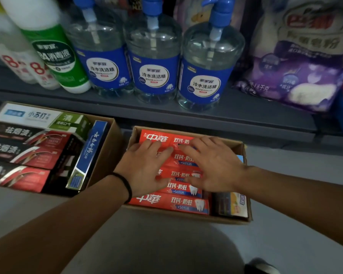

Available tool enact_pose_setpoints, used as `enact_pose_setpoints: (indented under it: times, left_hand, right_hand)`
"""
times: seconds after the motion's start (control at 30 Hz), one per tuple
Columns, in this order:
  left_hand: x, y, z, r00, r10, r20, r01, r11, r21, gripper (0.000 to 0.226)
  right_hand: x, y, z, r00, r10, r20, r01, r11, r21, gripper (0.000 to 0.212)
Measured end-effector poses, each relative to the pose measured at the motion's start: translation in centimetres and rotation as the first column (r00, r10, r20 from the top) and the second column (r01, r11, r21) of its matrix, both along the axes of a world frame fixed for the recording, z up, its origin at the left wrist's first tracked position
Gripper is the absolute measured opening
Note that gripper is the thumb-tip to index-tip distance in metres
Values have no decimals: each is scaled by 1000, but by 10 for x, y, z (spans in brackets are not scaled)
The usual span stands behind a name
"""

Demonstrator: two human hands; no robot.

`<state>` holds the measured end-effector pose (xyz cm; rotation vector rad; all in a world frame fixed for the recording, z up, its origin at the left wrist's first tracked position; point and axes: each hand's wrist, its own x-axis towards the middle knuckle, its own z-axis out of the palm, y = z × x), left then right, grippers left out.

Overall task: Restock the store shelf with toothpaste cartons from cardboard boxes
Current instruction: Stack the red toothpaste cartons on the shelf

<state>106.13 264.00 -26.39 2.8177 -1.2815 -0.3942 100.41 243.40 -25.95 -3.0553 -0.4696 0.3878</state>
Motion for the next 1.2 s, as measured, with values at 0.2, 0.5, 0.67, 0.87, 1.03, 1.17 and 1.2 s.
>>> enact_pose_setpoints:
  times: [0.2,0.5,0.67,0.87,1.03,1.17,1.2]
  left_hand:
    - [-7,9,8,999,14,29,-13,1000,-3,80]
    - [-20,12,9,993,90,80,-97,992,87,77]
    - [-21,11,20,986,159,55,-166,972,166,73]
    - [-3,1,30,988,155,18,-155,970,189,72]
    - [18,-9,36,999,46,26,-51,975,217,72]
    - [34,-20,49,997,-78,18,71,966,250,69]
    - [36,-23,52,996,-93,6,88,961,260,69]
  right_hand:
    - [-5,9,6,1000,13,10,-12,999,-36,83]
    - [-17,15,6,999,-31,39,34,998,-56,83]
    - [-23,18,2,985,-154,-80,152,988,-33,75]
    - [-20,15,-17,956,-279,-88,283,959,27,72]
    - [-6,12,-19,945,-317,-85,323,944,71,71]
    - [4,10,-15,941,-319,-114,330,940,91,72]
    - [4,10,-15,939,-323,-117,334,938,91,73]
